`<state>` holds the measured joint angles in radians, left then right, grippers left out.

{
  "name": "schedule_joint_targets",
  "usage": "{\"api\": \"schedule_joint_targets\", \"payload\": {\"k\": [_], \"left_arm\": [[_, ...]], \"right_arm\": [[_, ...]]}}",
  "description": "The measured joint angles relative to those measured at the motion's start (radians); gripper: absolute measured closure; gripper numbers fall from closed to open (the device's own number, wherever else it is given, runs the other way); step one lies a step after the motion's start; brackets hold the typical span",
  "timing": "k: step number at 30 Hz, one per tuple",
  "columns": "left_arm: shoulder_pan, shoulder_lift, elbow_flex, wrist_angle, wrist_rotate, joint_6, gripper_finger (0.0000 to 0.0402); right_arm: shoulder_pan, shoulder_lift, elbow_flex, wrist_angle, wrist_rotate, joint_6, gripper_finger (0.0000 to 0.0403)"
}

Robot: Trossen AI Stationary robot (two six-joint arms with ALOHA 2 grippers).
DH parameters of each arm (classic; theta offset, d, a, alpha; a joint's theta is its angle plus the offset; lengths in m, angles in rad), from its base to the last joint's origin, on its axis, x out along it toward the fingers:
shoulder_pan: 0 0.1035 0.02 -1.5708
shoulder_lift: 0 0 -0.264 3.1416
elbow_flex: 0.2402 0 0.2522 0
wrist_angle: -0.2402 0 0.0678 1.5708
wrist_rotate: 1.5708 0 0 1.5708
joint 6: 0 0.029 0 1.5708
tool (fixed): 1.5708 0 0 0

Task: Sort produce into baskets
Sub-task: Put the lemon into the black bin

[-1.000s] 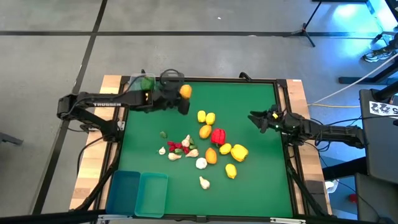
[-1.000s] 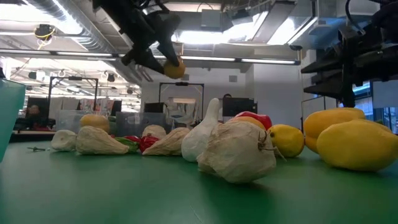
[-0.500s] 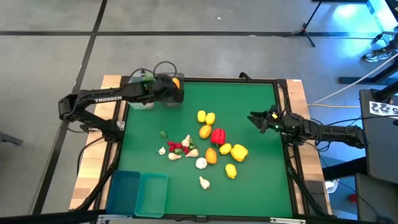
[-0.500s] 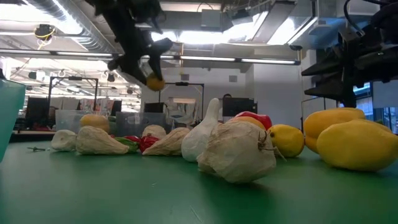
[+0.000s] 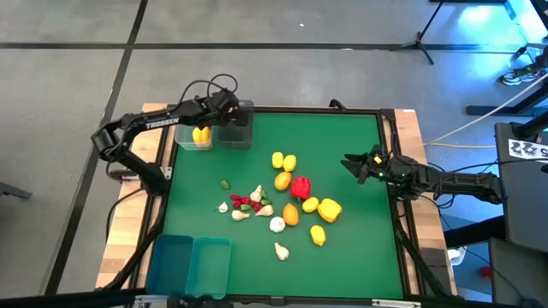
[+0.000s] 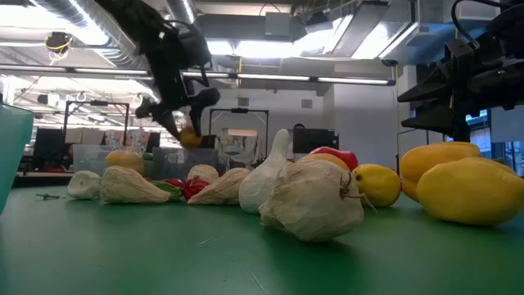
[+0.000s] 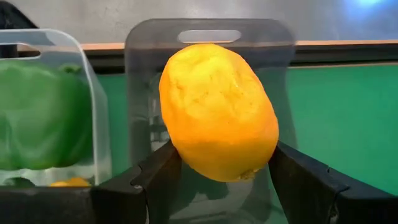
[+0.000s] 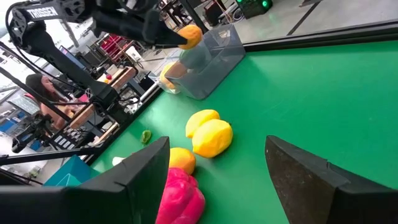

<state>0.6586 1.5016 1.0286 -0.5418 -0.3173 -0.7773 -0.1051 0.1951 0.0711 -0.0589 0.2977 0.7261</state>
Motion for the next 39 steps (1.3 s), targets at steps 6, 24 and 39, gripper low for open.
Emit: {"api": "schedule_joint_targets", "payload": {"k": [6, 24, 39], "left_arm": [[0.026, 0.015, 0.000, 0.009, 0.004, 0.048, 0.0175], [0.025, 0.015, 0.000, 0.057, -0.001, 0.163, 0.0134], [-0.274, -0.015, 0.000, 0.438, 0.295, 0.499, 0.0135]], "right_arm": [[0.000, 0.000, 0.000, 0.002, 0.000, 0.001, 0.0142], [0.000, 0.000, 0.000, 0.002, 0.000, 0.001, 0.0142], [0.000, 0.000, 0.001, 0.001, 0.006, 0.001, 0.0142]]}}
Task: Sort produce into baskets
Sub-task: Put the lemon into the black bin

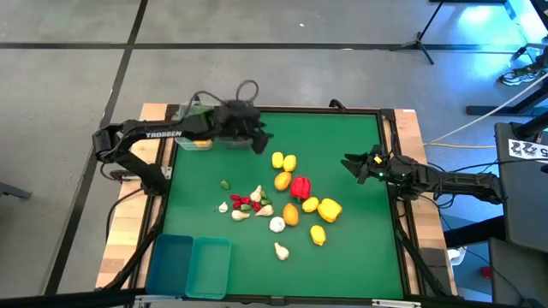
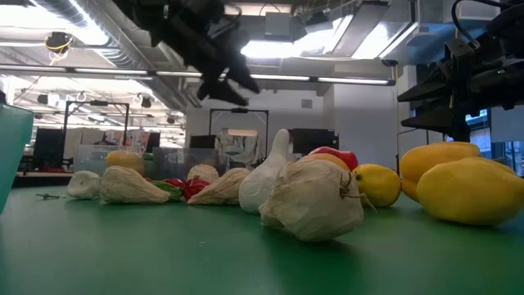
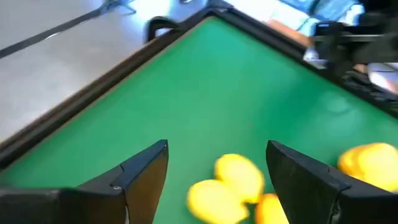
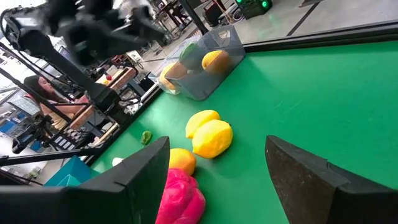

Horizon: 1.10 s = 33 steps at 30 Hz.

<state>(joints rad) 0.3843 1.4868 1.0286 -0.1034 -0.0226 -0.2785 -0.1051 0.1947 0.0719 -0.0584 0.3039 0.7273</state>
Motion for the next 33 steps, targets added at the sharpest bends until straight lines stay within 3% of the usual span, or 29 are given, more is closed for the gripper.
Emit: {"api": "schedule_joint_targets", "payload": {"k": [10, 20, 33], "left_arm": [[-0.179, 0.159, 0.000, 0.055, -0.221, -0.025, 0.0135], [-0.212, 0.313, 0.000, 0.117, -0.279, -0.270, 0.0135], [-0.228, 0.371, -0.001, 0.121, -0.408, -0.353, 0.0136]], "right_arm": [[0.000, 0.000, 0.000, -0.004, 0.011, 0.000, 0.0142], [0.000, 0.000, 0.000, -0.004, 0.010, 0.009, 0.0142], [0.000, 0.000, 0.000, -0.004, 0.010, 0.009, 0.0142]]}}
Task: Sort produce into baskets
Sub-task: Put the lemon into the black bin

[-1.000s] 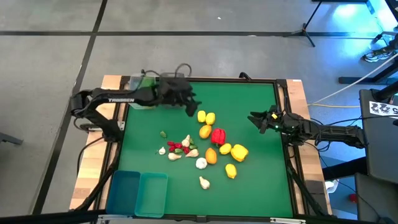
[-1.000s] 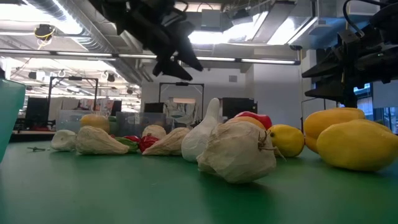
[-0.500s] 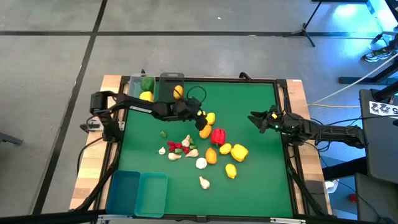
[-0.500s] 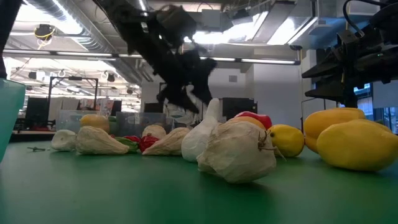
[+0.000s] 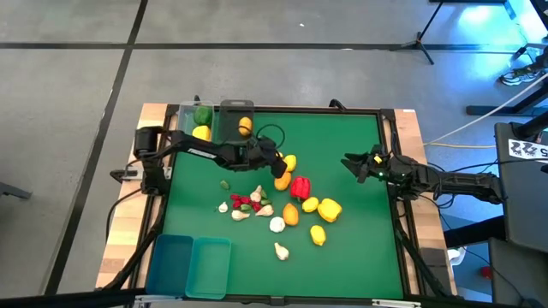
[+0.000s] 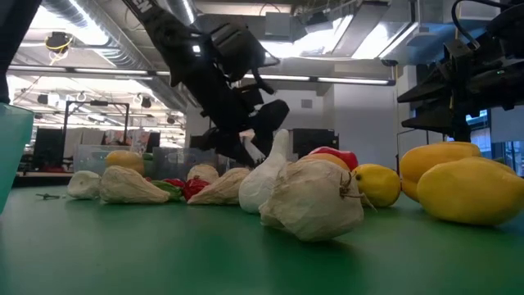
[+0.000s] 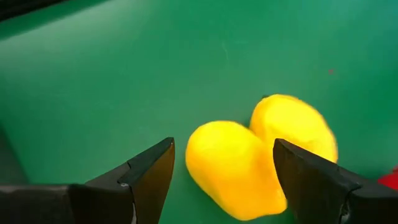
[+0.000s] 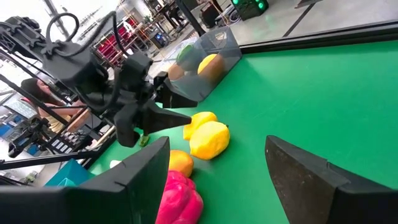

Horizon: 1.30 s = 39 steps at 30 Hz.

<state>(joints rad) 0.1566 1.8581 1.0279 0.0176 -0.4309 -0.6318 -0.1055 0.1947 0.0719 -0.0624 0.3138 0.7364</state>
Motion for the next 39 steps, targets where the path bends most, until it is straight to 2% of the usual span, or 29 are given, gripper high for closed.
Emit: {"api": "schedule_joint_targets", "payload": {"k": [21, 27, 39], "left_arm": [[-0.027, 0.083, 0.004, 0.033, -0.007, -0.111, 0.0137], [-0.032, 0.093, 0.000, -0.042, 0.002, -0.136, 0.0140], [-0.032, 0.092, 0.001, -0.057, -0.003, -0.138, 0.0226]], "right_arm": [[0.000, 0.000, 0.000, -0.017, -0.001, 0.023, 0.0142], [0.000, 0.000, 0.000, -0.016, -0.002, 0.025, 0.0142], [0.000, 0.000, 0.000, -0.017, -0.009, 0.026, 0.0142]]}}
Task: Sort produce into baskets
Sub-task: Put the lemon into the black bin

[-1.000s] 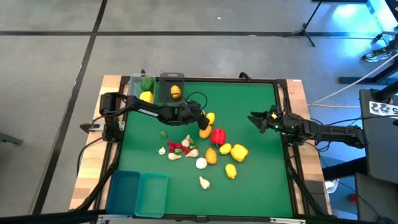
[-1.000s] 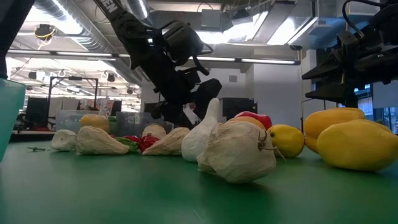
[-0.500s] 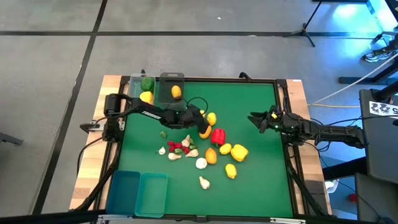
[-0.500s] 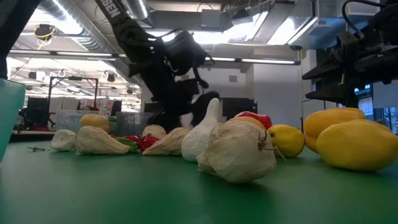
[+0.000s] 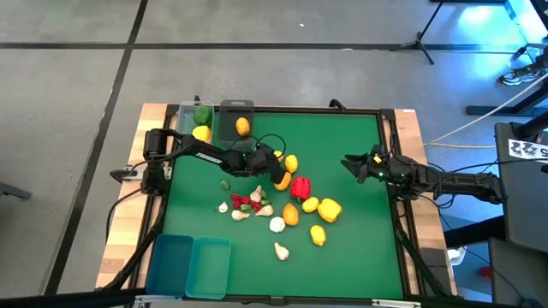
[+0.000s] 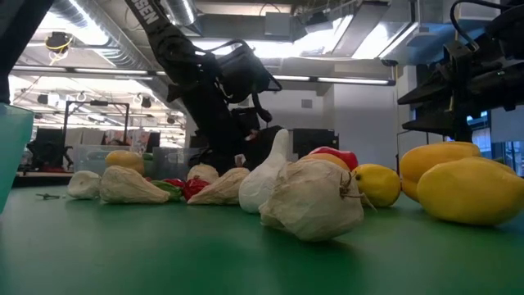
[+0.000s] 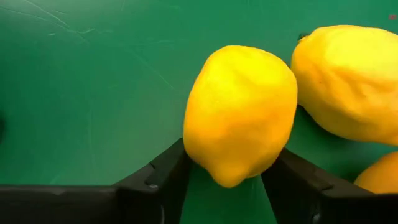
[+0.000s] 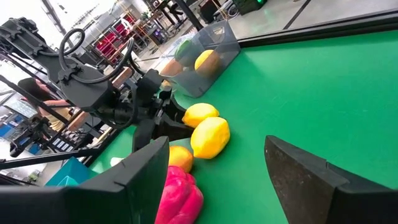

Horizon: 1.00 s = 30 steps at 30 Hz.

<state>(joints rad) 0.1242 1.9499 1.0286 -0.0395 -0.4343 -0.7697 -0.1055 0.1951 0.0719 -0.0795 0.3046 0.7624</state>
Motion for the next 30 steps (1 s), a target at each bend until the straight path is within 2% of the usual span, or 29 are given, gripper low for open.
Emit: {"api": "schedule_joint_targets", "payload": {"k": [6, 13, 20, 24, 30], "left_arm": [[-0.003, -0.009, 0.000, 0.002, 0.009, -0.024, 0.0257], [-0.025, -0.064, 0.000, -0.003, 0.009, -0.028, 0.0262], [-0.047, -0.174, -0.001, -0.002, 0.002, -0.041, 0.0262], [-0.037, -0.258, 0.000, -0.018, -0.068, -0.038, 0.0263], [0.029, -0.372, 0.000, -0.146, -0.226, -0.036, 0.0263]], "right_arm": [[0.000, 0.000, 0.000, -0.008, 0.000, 0.000, 0.0142], [0.000, 0.000, 0.001, -0.030, -0.002, 0.000, 0.0142], [0.000, 0.000, 0.001, -0.032, -0.002, 0.000, 0.0142], [0.000, 0.000, 0.001, -0.034, -0.002, -0.002, 0.0142], [0.000, 0.000, 0.001, -0.034, -0.002, -0.005, 0.0142]]}}
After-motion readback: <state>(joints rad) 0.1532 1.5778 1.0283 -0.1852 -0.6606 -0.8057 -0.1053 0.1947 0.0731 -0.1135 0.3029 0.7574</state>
